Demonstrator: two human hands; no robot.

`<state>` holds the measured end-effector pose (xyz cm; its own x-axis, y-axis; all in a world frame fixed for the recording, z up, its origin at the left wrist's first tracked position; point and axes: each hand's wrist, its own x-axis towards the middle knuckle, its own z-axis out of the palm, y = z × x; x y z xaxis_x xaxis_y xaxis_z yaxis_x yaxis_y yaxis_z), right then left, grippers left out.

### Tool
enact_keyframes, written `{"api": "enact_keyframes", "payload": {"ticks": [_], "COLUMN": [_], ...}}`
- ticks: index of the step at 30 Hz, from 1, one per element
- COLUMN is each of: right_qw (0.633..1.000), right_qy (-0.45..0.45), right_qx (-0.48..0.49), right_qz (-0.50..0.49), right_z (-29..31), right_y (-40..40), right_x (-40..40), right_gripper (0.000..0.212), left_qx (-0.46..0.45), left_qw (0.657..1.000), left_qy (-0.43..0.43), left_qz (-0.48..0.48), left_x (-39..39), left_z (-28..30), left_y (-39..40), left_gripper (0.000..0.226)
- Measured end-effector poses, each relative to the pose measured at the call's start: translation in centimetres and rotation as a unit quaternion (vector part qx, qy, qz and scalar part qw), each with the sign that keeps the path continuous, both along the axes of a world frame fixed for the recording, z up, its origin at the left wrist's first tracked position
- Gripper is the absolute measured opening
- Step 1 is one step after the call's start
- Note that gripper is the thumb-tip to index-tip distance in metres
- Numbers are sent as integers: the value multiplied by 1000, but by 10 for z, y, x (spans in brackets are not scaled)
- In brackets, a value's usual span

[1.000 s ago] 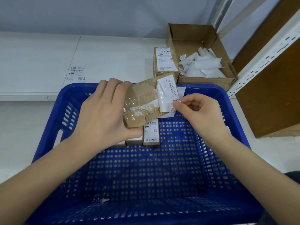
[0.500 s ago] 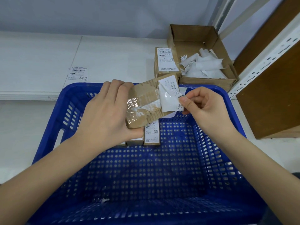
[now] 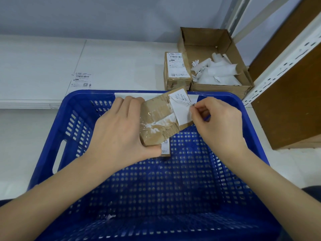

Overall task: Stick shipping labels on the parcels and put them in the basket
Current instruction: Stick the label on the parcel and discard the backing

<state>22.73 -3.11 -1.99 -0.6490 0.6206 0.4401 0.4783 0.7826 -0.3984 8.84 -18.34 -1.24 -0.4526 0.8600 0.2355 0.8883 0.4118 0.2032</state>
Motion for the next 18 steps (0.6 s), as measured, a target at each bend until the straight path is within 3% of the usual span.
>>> {"api": "enact_keyframes", "payload": {"ticks": [3, 6, 8, 15, 18], "right_qw": [988, 924, 889, 890, 860], "right_qy": [47, 102, 106, 123, 115], "right_qx": [-148, -367, -444, -437, -496], "right_qz": [-19, -44, -47, -44, -37], "right_z": [4, 9, 10, 14, 14], "right_y": [-1, 6, 11, 14, 15], "right_x": [-1, -4, -4, -2, -3], "right_gripper": [4, 8, 8, 6, 7], "left_qx": [-1, 1, -1, 1, 1], "left_qw": [1000, 1000, 1000, 1000, 1000], "left_qy": [-5, -6, 10, 7, 4], "left_qz": [1, 0, -7, -9, -10], "left_x": [-1, -3, -3, -5, -5], "left_z": [0, 3, 3, 5, 3], "left_y": [0, 1, 1, 0, 0], "left_gripper": [88, 88, 87, 88, 87]}}
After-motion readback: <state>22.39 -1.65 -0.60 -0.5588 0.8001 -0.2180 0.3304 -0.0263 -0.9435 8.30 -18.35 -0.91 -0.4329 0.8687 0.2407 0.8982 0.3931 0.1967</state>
